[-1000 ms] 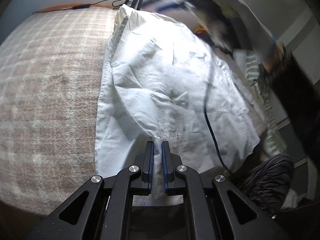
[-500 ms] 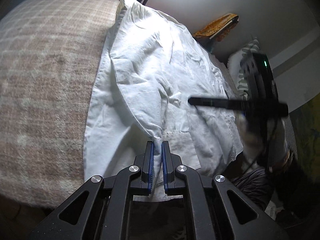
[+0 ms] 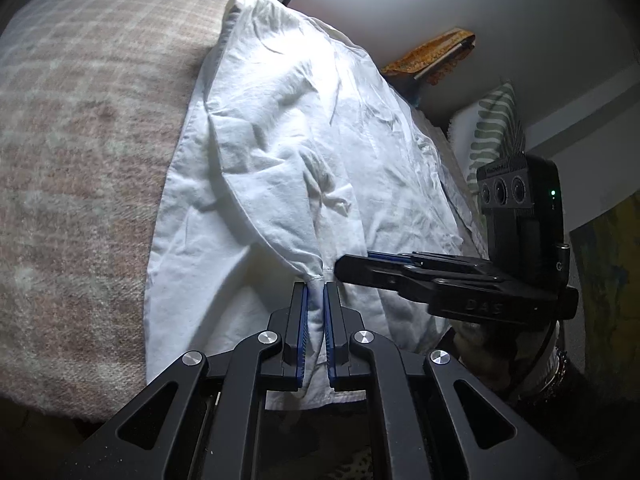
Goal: Fold small clothes
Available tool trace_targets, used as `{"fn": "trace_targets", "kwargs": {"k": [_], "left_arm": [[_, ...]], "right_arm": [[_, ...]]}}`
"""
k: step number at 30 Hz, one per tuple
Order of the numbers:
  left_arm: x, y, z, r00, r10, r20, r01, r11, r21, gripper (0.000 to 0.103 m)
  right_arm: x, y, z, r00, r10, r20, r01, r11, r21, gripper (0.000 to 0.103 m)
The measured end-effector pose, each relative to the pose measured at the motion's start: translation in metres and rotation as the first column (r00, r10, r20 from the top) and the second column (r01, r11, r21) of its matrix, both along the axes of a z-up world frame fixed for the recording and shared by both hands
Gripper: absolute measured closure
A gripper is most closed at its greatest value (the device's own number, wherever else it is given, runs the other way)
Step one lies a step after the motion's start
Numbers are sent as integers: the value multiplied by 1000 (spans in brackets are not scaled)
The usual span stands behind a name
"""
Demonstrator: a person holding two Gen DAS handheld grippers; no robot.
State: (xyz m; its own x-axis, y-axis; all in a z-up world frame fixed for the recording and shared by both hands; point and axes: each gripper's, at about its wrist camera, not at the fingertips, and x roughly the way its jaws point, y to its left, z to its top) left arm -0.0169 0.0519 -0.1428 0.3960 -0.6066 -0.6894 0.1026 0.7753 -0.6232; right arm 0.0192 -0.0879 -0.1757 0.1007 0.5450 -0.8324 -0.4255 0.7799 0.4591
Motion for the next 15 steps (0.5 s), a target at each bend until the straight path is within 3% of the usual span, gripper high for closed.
{"fn": "trace_targets", "kwargs": {"k": [2,5,7,9,12,15], "left_arm": [[1,-2,6,1000,-17,22,17,999,37,97],[3,7,20,999,-25,42,22,997,75,88],[2,19,34,995,-19,94,9,995,100,76],[6,32,49,987,-14,162,-14,986,169,75],[26,50,55,982,34,186,-73,975,209,75],[54,55,55,973,41,226,-109,949,296,75]], "right_arm": [[1,2,3,1000,8,7,-8,1000,-11,101],[7,-9,18,1000,15,2,-15,1000,0,102],[11,-18,38,999,29,43,-28,999,-19,102],[16,-34,60,996,32,81,-29,999,-38,102],[25,-59,83,992,26,120,-15,996,-89,102],[36,-82,86,995,-18,100,29,993,-111,102]]}}
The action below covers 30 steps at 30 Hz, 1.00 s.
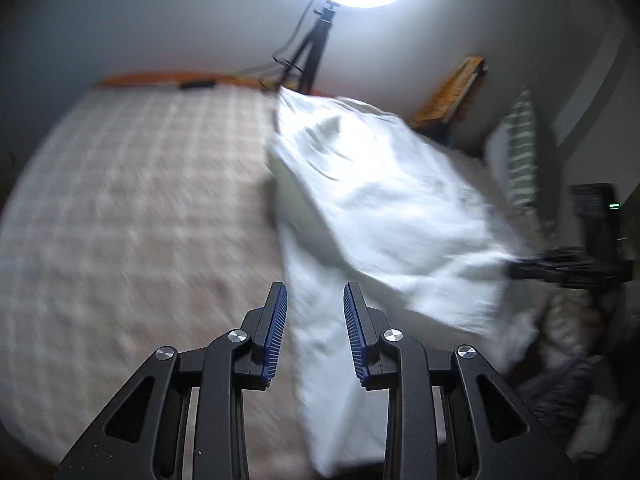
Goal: Fold small clothes
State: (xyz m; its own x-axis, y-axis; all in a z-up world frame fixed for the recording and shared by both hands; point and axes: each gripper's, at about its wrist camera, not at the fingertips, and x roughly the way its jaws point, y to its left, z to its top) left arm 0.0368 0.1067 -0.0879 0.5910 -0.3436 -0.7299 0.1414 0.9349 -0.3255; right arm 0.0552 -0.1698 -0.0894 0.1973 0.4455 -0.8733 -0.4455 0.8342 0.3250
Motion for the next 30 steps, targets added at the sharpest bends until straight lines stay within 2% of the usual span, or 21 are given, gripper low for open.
{"fn": "trace_targets", "kwargs": {"k": [4,6,9,11,12,17,20,22,25,26,27,29,30], "left_arm": [[38,-7,0,999,-13,46,9,995,100,75],[55,-15,-1,997,-48,59,39,989,143,75],[81,-31,-8,993,-99,65,80,967,243,75],[94,-36,-14,990,-120,69,93,945,314,75],[99,-36,-17,991,-121,63,94,941,326,75],[135,-32,-39,995,-95,26,80,935,346,75],[149,-34,-42,995,-94,24,80,935,347,75],[156,-38,-43,993,-110,33,93,938,334,75],[163,-43,-47,992,-121,39,101,935,341,76],[166,-43,-50,993,-116,35,97,936,339,80],[168,-44,-53,993,-113,26,98,938,334,95],[170,-44,-56,994,-105,24,91,938,335,98],[169,-44,-56,995,-100,31,84,937,339,99]], "right_arm": [[9,-31,-11,998,-59,-23,59,998,-12,102],[16,-54,-21,991,-117,-72,120,992,33,102],[19,-75,-40,979,-151,-139,161,985,60,102],[17,-73,-46,978,-142,-156,154,986,70,102],[17,-71,-47,977,-137,-164,152,985,81,102],[19,-74,-43,981,-107,-160,127,984,125,101],[21,-76,-50,983,-91,-161,110,987,117,94],[22,-79,-59,978,-93,-188,116,987,113,77],[18,-83,-72,972,-83,-219,109,988,108,68],[16,-82,-76,971,-78,-224,102,990,99,67],[15,-80,-79,971,-74,-229,98,991,96,67],[15,-77,-78,973,-73,-218,96,991,95,69],[15,-76,-78,973,-73,-218,96,991,96,83]]}}
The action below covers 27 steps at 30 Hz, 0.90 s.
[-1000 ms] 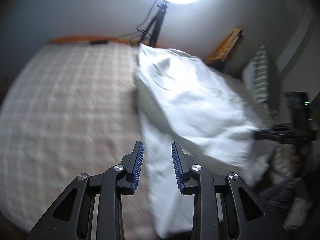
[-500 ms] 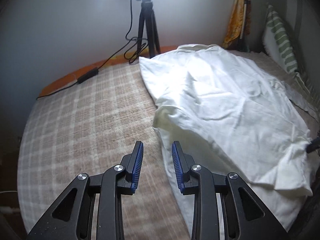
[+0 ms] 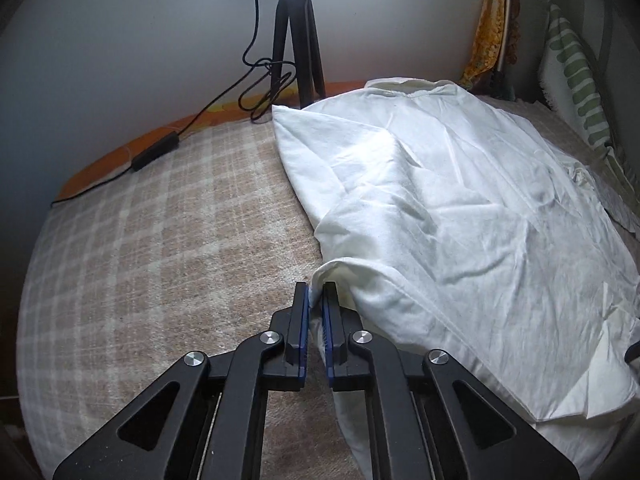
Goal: Fold small clothes
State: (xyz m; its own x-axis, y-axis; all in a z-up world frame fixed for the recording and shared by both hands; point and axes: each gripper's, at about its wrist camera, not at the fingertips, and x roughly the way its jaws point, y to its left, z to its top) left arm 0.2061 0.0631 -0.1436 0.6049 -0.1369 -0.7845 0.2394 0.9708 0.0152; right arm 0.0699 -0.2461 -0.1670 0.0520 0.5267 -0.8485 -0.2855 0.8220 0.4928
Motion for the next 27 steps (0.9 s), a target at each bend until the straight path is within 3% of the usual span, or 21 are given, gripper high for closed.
{"fn": "trace_targets", "kwargs": {"k": [1,4,8,10,16,20,21,22,24,27], "left_arm": [[-1,1,1,1000,7,5,-7,1000,-4,100],[-3,11,3,998,57,22,-57,998,-16,100],[-6,12,2,999,43,32,-43,999,5,100],[-5,11,-1,999,42,23,-43,999,12,100],[-5,18,-2,999,38,17,-37,999,-36,100],[-9,16,-4,1000,12,5,-12,1000,-9,100],[-10,17,-4,1000,12,2,-12,1000,-16,100],[-11,19,-3,1000,13,0,-13,1000,-26,99],[-13,24,-1,1000,20,-2,-20,999,-44,97],[-16,24,0,1000,13,-2,-13,999,-36,97]], "right_arm": [[1,1,0,1000,-3,-13,3,1000,10,100],[1,-1,4,998,-37,-46,40,997,64,102],[-2,-13,30,996,-67,-59,79,971,224,102],[-1,-22,30,993,-88,-74,105,960,259,102],[6,-63,-19,954,-225,-200,258,953,156,102],[9,-56,-5,980,-154,-122,163,985,63,88],[9,-51,4,988,-128,-88,132,991,38,71],[11,-47,10,992,-112,-60,114,993,24,62],[13,-40,21,997,-74,-21,74,997,9,61],[13,-34,20,999,-48,-1,48,998,-36,48]]}}
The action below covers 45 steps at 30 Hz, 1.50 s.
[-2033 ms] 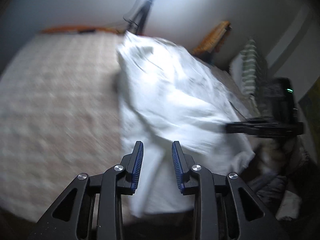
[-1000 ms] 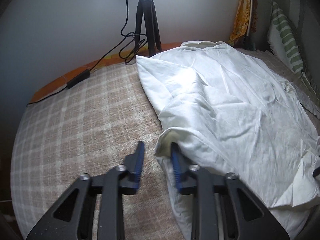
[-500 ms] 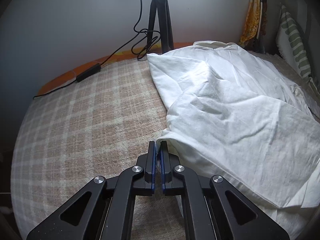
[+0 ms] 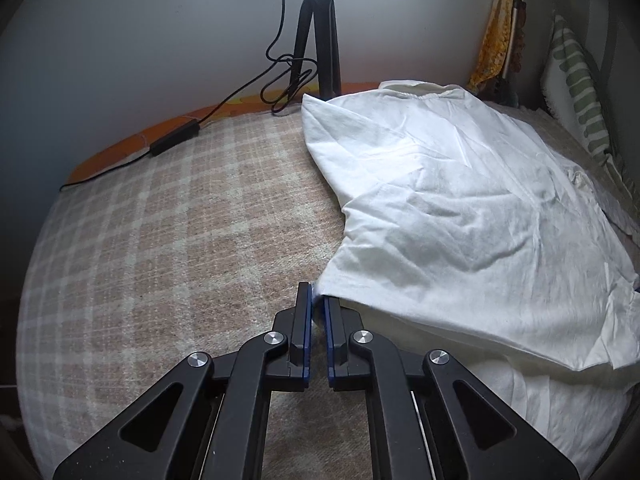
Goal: Fold small clothes
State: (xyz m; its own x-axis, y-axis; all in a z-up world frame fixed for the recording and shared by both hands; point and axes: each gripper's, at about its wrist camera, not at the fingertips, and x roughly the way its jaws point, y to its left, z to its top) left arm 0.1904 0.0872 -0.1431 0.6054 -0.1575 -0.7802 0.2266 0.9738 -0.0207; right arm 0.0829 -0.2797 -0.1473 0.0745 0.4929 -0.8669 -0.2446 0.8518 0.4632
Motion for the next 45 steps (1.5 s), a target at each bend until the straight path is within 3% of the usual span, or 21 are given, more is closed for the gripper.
{"fn": "trace_targets", "kwargs": {"k": [2,5,11,15,20,24,31,35,39,45], "left_arm": [[0,2,1,1000,7,-7,-7,1000,-11,96],[-2,10,3,999,25,-27,-26,999,-42,95],[-21,27,17,999,46,-13,-47,997,-63,95],[-43,32,34,998,67,18,-66,995,-81,95],[-75,21,55,998,42,56,-36,994,-101,95],[-90,7,60,998,36,52,-27,986,-165,95],[-109,-11,66,998,47,42,-33,959,-281,95],[-121,-17,68,998,42,55,-25,959,-284,95],[-128,-10,67,996,68,53,-49,952,-302,95],[-135,0,65,995,90,51,-70,948,-311,95]], "right_arm": [[-2,-2,-9,1000,-10,-21,9,999,-33,46],[-8,-18,-22,996,-65,-59,66,998,22,46],[-25,-31,-23,995,-89,-50,92,993,78,49],[-28,-16,-25,997,-59,-53,63,995,75,65],[-51,0,7,993,-46,108,54,996,-76,64],[-80,14,26,986,-17,168,28,998,-60,64],[-107,58,16,971,52,233,-8,983,-183,65],[-111,75,4,948,128,292,2,914,-406,71],[-108,83,12,932,195,305,-20,869,-494,98],[-122,106,58,805,446,392,-73,729,-680,102]]}}
